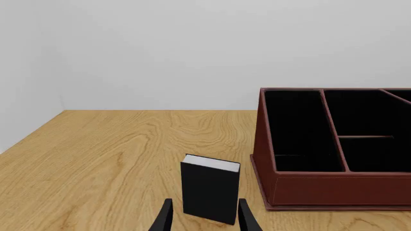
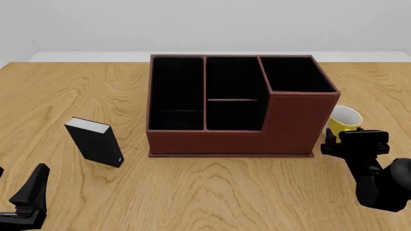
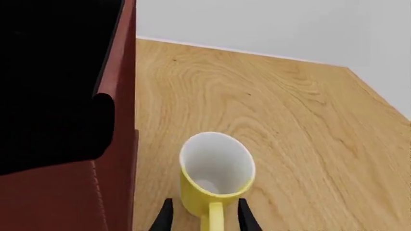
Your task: Pick up the yellow and white mug and place it to the right of the caddy.
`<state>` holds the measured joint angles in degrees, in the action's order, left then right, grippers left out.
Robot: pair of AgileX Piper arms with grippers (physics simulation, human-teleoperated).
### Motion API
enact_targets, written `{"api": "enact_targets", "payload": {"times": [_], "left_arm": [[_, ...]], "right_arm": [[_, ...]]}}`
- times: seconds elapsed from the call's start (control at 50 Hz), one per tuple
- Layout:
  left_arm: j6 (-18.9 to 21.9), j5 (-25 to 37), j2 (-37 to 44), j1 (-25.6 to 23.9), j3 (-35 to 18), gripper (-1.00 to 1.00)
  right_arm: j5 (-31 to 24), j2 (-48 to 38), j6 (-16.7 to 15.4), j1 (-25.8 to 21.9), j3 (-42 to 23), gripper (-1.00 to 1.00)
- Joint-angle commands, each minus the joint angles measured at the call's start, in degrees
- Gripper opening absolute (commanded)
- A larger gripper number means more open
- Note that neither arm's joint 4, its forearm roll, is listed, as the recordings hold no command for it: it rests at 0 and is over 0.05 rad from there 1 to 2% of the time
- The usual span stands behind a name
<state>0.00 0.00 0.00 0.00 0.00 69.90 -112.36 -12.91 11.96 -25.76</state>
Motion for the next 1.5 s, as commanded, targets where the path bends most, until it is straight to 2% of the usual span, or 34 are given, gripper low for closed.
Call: {"api": "enact_targets", "payload": {"times": [0.02, 0.86, 1.22, 1.5], "left_arm": [[0.0, 0.0, 0.0, 0.0, 0.0, 1.00], [0.0, 0.0, 0.0, 0.0, 0.0, 1.00], [0.0, 0.0, 0.0, 0.0, 0.0, 1.00], [0.0, 0.0, 0.0, 0.0, 0.0, 1.00]], "right_arm": [[0.0, -0.7, -0.1, 0.7, -0.2, 1.00], [0.0, 0.2, -0.6, 1.4, 0.9, 1.00], [0.0, 4.4, -0.7, 1.8, 4.7, 1.00], [0.0, 10.9, -0.4, 1.3, 10.5, 1.00]]}}
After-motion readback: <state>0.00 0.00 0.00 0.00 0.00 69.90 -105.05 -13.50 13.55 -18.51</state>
